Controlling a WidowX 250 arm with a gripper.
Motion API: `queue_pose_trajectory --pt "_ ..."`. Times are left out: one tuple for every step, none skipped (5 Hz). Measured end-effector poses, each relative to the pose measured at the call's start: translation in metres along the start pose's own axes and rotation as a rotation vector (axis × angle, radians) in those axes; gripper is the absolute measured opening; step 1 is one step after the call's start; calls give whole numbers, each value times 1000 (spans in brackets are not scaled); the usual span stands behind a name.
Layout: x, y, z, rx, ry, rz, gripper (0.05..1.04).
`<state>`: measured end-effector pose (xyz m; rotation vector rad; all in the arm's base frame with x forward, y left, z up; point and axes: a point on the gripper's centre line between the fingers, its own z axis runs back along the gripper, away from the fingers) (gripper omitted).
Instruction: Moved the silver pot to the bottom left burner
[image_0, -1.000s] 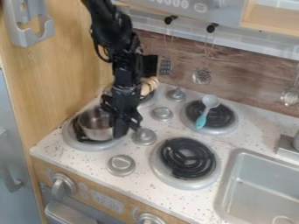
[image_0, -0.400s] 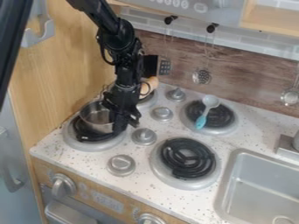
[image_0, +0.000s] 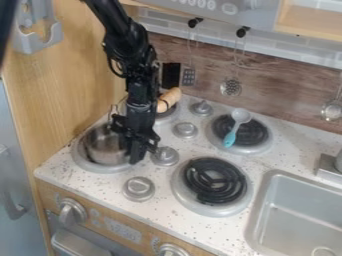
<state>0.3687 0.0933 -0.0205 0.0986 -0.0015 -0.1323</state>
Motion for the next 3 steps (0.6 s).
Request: queue_pose_trajectory --pt "-1 -4 32 10 -49 82 849" --pt "-3 -11 47 -5 -67 149 1022" --pt "-4 -20 49 -5 -57 165 1006"
